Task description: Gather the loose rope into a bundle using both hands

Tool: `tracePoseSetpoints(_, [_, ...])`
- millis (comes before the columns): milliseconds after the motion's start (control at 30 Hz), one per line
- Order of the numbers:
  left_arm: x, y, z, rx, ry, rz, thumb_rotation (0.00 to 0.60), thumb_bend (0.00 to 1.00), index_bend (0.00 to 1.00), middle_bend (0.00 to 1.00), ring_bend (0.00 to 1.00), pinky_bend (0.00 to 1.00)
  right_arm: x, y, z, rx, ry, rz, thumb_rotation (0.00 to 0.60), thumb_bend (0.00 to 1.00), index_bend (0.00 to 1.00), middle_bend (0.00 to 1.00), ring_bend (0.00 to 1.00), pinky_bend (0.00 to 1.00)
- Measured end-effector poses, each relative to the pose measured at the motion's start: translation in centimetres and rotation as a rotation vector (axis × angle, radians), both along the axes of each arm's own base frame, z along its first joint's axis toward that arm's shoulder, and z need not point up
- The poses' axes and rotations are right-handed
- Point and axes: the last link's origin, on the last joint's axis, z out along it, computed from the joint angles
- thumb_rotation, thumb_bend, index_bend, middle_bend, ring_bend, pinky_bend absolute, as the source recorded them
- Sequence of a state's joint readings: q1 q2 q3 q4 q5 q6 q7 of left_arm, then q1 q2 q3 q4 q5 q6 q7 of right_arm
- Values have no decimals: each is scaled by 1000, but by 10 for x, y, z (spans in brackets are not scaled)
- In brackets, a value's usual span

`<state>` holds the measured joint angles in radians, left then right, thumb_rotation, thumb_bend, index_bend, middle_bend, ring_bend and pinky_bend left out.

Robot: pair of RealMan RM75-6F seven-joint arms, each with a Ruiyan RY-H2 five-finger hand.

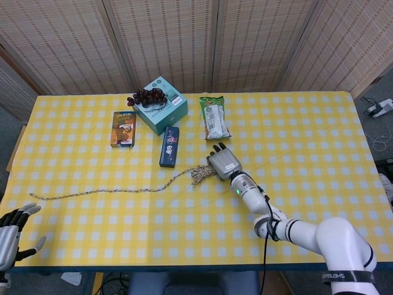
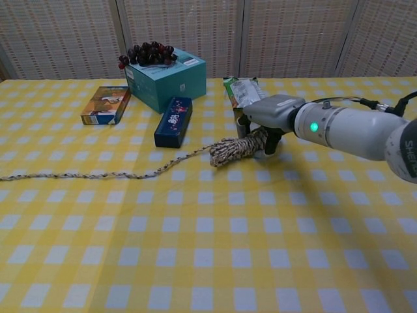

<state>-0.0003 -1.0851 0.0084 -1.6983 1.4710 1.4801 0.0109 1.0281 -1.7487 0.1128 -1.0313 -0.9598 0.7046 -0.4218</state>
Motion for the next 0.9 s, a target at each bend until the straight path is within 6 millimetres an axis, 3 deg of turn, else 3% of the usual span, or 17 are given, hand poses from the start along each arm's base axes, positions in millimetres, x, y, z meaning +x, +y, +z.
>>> tracePoseSetpoints(367, [0,2,-1,-5,-2,1,600,280,258,177,153,130,-3,-1,-8,-17,-8,-14,600,265,497,408,194,149])
tracePoseSetpoints(500, [-1,2,-2,-6,-1,1,600,280,258,177,153,130,-2,-2,-10,-17,-24,-19,600,326,557,451,238,197])
tracePoseSetpoints(733, [-3,1,-1,-5,-3,9,600,280,258,177,153,130,-2,-2,-12,-14,-65,-36,600,464,661,536,331,399])
tracePoseSetpoints(900, [-4,5,4,2,-1,5,600,280,258,177,153,130,-3,-3,-5,-18,-114,-40,600,577,704,572,371,468])
